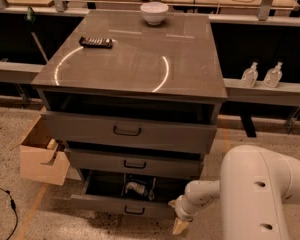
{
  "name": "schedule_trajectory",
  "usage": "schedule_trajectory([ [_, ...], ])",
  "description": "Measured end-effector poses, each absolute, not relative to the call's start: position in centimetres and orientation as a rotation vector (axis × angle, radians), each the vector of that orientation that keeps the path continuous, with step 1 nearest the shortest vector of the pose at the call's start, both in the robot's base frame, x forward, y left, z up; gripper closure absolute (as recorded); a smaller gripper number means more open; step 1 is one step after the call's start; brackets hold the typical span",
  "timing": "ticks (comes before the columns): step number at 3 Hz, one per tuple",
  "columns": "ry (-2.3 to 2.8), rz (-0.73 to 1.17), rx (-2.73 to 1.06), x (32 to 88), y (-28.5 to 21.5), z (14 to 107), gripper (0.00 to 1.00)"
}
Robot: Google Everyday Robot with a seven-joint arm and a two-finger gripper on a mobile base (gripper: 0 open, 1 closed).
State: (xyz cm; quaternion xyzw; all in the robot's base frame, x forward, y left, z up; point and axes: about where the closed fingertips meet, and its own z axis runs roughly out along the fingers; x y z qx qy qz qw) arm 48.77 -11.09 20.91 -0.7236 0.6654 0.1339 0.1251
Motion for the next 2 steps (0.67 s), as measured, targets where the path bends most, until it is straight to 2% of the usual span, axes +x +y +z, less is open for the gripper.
schedule_trajectory([
  [1, 1.938, 0.394, -2.117, 48.3, -10.7, 21.2, 0.23],
  [2, 1.929, 0.345, -2.098, 49.4, -10.8, 22.2, 0.01],
])
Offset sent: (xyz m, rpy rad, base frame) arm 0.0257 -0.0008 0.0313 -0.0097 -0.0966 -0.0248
